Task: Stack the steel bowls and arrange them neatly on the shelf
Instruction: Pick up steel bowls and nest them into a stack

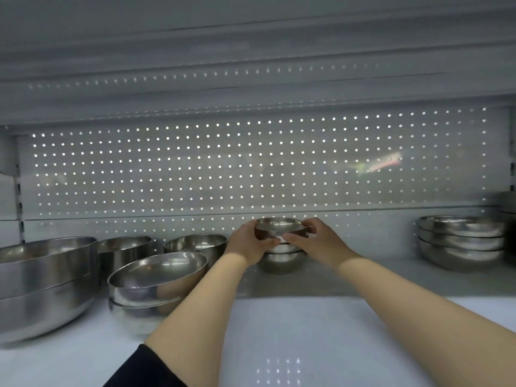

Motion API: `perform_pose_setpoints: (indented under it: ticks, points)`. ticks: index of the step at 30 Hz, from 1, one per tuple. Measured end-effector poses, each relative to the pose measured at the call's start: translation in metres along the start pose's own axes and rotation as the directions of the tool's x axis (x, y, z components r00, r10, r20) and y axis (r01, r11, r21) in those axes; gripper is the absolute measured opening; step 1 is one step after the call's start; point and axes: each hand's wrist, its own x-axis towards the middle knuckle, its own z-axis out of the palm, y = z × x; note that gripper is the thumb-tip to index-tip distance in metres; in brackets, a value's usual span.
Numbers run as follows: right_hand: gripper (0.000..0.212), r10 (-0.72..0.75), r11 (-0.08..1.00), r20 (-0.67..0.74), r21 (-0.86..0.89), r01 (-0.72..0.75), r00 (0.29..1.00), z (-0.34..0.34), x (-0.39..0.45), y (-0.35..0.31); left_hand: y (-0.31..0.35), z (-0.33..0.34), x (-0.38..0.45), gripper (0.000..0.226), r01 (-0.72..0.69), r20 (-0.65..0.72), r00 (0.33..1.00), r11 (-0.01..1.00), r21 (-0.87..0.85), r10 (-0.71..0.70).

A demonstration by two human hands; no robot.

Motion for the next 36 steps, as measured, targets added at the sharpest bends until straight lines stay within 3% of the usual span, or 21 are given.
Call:
perform_pose_setpoints:
  ticks: [10, 16, 20, 24, 26, 28, 30, 33, 34, 36]
  points:
    - [0.058, 0.001, 1.000, 0.016, -0.005, -0.001, 1.000, 0.002, 0.000, 0.001, 0.004, 0.001, -0.005, 0.045, 0.016, -0.010, 1.000, 0.999, 0.038, -0.015]
    - [0.067, -0.048, 0.994, -0.064, -0.099, 0.042, 0.997, 0.002, 0.004, -0.003, 0.023, -0.006, -0.015, 0.050, 0.018, -0.033, 0.999, 0.977, 0.211, -0.011]
    - [0.049, -0.206, 0.977, -0.239, -0.102, 0.187, 0.949, -0.005, -0.001, -0.017, 0.065, -0.028, -0.046, 0.047, -0.075, -0.125, 0.987, 0.978, 0.193, 0.100]
    - [0.025, -0.332, 0.942, -0.243, -0.131, 0.309, 0.911, -0.006, -0.011, -0.036, 0.053, -0.062, -0.110, 0.040, -0.190, -0.298, 0.909, 0.926, 0.326, 0.291]
    - [0.019, -0.351, 0.936, -0.189, -0.093, 0.339, 0.917, -0.002, -0.020, -0.050, 0.028, -0.083, -0.137, 0.042, -0.174, -0.351, 0.876, 0.895, 0.410, 0.332]
    - [0.015, -0.357, 0.933, -0.082, 0.002, 0.359, 0.930, 0.002, -0.032, -0.066, 0.000, -0.103, -0.157, 0.050, -0.088, -0.397, 0.880, 0.913, 0.399, 0.259]
    - [0.018, -0.346, 0.938, 0.090, 0.068, 0.341, 0.934, 0.008, -0.044, -0.081, -0.027, -0.121, -0.172, 0.065, 0.021, -0.410, 0.909, 0.973, 0.229, 0.076]
    - [0.035, -0.322, 0.927, 0.389, -0.057, 0.371, 0.863, 0.024, -0.064, -0.097, -0.058, -0.137, -0.180, 0.093, 0.220, -0.254, 0.944, 0.975, 0.015, -0.210]
    - [0.044, -0.296, 0.924, 0.469, -0.080, 0.374, 0.832, 0.030, -0.072, -0.101, -0.064, -0.140, -0.180, 0.093, 0.241, -0.195, 0.952, 0.971, 0.002, -0.236]
    - [0.054, -0.222, 0.945, 0.581, -0.069, 0.319, 0.783, 0.043, -0.087, -0.106, -0.071, -0.141, -0.178, 0.062, 0.248, -0.128, 0.959, 0.967, -0.054, -0.253]
